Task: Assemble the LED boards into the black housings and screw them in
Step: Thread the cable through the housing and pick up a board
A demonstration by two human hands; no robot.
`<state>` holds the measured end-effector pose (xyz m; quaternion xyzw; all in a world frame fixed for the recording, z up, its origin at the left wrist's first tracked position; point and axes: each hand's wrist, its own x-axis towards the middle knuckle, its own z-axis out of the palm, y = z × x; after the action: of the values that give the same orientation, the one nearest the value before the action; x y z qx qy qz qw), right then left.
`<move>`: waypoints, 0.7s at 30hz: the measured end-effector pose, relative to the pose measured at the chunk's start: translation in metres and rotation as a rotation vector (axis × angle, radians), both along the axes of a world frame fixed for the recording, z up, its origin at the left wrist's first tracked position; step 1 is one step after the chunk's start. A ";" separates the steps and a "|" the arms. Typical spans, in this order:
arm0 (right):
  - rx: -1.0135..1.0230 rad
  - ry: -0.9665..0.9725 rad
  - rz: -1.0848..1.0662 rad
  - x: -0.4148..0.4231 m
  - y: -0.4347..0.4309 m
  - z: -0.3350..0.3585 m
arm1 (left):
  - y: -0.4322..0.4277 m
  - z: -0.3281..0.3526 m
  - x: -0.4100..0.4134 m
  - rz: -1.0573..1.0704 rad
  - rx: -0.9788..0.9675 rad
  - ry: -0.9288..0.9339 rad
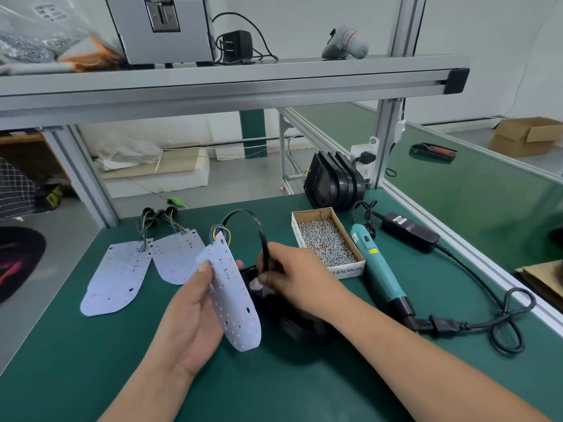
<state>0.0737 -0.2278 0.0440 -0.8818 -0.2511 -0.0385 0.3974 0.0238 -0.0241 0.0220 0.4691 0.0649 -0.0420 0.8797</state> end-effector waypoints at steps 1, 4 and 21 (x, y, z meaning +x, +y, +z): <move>0.033 0.056 0.008 0.002 -0.002 0.001 | -0.001 -0.001 0.000 -0.004 -0.007 -0.006; 0.067 0.120 -0.007 0.005 -0.006 0.003 | -0.003 -0.002 0.001 -0.013 -0.010 -0.032; -0.103 0.050 -0.013 -0.009 0.008 0.009 | -0.010 0.000 -0.003 0.035 0.077 -0.082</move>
<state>0.0643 -0.2201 0.0530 -0.9034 -0.2372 -0.0062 0.3573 0.0204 -0.0343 0.0223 0.5030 0.0383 -0.0047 0.8634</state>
